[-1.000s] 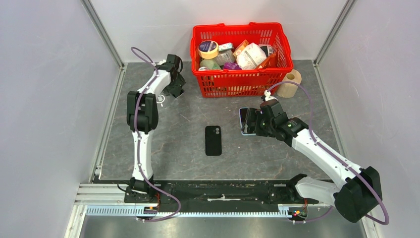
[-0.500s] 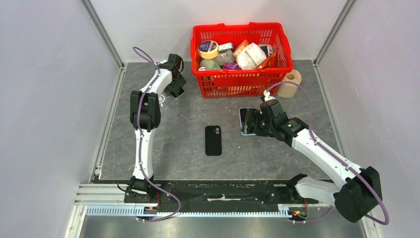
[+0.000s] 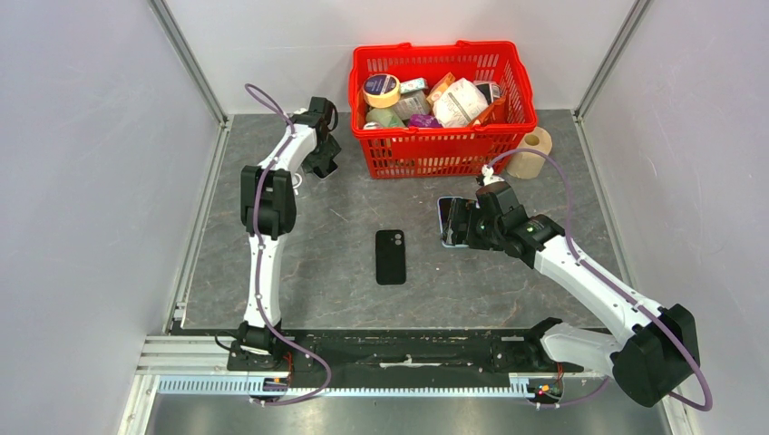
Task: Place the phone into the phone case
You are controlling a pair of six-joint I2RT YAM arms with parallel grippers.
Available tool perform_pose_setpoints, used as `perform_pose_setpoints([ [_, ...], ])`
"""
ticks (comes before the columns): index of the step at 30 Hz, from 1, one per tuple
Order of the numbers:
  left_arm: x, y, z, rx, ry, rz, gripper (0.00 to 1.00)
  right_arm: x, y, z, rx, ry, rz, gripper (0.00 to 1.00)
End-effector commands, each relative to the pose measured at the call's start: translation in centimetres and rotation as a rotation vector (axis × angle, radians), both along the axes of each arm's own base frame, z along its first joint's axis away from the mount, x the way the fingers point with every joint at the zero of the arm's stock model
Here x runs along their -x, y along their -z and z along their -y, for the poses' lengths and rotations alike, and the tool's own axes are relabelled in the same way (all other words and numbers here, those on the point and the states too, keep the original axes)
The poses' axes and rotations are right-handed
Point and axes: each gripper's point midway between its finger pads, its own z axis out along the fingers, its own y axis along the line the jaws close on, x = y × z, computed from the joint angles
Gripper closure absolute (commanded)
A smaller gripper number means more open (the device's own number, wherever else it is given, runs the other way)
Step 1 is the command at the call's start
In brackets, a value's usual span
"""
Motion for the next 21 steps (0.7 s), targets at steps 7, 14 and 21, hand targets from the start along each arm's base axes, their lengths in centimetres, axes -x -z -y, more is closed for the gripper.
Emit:
perform_pose_setpoints([
  [7,2.4,2.5,0.3,-0.083,0.057,-0.115,0.37,0.1,-0.4,-1.1,-0.045,-0.038,0.013,0.04],
  [14,3.5,2.9,1.7,-0.073,0.123,-0.127,0.36,0.3,-0.6,-1.4,-0.074,-0.044,0.010,0.04],
  [21,2.9,1.1,1.4,-0.068,0.074,-0.059,0.16,0.4,-0.5,-1.3,-0.068,-0.045,0.010,0.04],
])
